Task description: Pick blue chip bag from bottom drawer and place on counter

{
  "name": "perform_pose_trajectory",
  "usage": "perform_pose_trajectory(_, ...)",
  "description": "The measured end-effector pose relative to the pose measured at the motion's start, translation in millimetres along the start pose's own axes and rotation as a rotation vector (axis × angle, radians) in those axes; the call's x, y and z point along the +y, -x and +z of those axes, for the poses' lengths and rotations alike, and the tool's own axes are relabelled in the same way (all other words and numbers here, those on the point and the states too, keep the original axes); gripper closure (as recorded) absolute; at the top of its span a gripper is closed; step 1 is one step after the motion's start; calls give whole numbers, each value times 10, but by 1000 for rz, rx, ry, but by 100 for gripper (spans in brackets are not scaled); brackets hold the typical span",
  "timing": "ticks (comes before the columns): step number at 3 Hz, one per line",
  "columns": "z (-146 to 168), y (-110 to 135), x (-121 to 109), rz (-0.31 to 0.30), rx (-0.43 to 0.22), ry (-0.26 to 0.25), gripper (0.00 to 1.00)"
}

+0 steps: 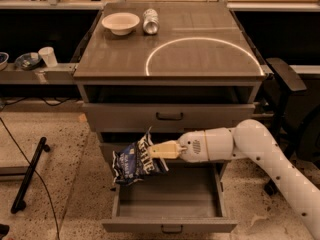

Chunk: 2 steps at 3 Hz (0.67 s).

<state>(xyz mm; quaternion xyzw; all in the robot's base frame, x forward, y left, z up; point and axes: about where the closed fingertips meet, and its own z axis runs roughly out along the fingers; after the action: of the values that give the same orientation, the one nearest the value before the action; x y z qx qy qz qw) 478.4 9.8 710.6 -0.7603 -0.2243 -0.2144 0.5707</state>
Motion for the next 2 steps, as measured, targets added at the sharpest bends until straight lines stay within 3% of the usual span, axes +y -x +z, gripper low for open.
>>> perform_pose_trajectory(1,-34,-10,-7,-2,7,9,100)
perform_pose_trajectory(2,-160,-438,-114,-40,63,70,100)
